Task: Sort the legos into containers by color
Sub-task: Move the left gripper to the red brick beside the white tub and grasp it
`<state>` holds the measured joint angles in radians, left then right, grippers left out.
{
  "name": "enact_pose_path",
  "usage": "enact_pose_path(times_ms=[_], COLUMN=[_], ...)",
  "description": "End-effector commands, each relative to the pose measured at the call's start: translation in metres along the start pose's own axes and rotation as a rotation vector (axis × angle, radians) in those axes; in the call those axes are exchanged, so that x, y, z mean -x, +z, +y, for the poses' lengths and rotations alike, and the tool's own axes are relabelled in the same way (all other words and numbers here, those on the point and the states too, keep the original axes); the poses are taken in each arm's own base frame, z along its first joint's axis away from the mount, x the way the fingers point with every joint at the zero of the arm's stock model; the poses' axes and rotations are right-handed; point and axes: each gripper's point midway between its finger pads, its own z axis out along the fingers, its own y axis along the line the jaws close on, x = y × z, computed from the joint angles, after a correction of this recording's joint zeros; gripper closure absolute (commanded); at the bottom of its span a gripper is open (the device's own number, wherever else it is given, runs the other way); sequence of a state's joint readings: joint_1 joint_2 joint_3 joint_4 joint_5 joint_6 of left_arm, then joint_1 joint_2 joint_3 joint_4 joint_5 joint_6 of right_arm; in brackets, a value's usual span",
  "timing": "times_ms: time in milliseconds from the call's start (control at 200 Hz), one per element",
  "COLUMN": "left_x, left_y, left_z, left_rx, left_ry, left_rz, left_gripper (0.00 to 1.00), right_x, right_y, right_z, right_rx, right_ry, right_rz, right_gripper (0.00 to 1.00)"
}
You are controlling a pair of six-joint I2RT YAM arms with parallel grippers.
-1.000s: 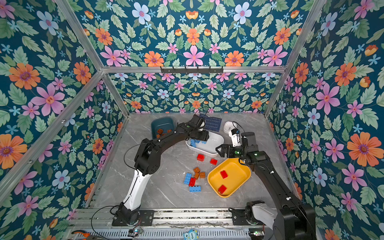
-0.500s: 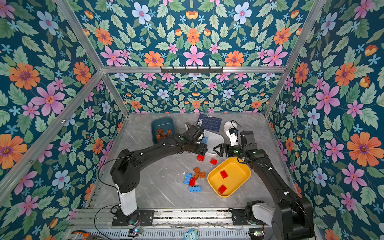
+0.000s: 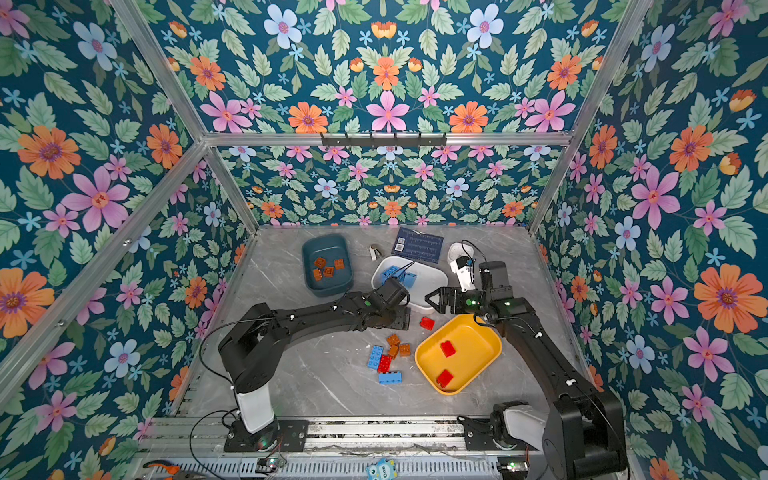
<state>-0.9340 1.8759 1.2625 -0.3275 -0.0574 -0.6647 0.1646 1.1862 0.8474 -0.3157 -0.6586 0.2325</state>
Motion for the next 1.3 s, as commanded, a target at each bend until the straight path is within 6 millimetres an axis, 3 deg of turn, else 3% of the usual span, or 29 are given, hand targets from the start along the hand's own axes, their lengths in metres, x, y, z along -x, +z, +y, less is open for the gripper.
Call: enact_pose_path(times_ms=[0, 215, 480, 920, 1020, 1220, 1295], left_x=[0.010, 0.009, 0.004, -0.004, -0.003, 0.000, 0.004], left_y=[0.008, 0.024, 0.024, -0.005, -0.010, -0.019, -0.016], left_z=[0.004, 0.011, 0.036, 0.072, 0.066, 0.030, 0.026], left_rx=[0.035, 0.089, 0.203, 0.296, 0.272, 0.133, 0.136], left_ry=[-0.031, -0.023, 0.012, 0.056, 0.049, 0.045, 0.062], left_rz=[-0.051, -0.053, -0.054, -0.036, -0.029, -0.021, -0.028], left_gripper=[0.21, 0.22, 0.23, 0.23, 0.23, 0.24, 0.24], right_x=[0.002, 0.000, -0.001, 0.001, 0.002, 0.001, 0.001], right_y=[0.000, 0.000, -0.001, -0.001, -0.001, -0.003, -0.002], right_z=[0.003, 0.002, 0.003, 0.005, 0.005, 0.005, 0.004], right_rx=[0.016, 0.014, 0.011, 0.020, 0.020, 0.010, 0.011], right_ry=[-0.008, -0.007, -0.010, -0.007, -0.008, -0.012, -0.009], right_rz=[-0.009, -0.006, -0.003, -0.001, -0.002, -0.002, -0.001], right_gripper=[0.01, 0.01, 0.01, 0.01, 0.01, 0.01, 0.01])
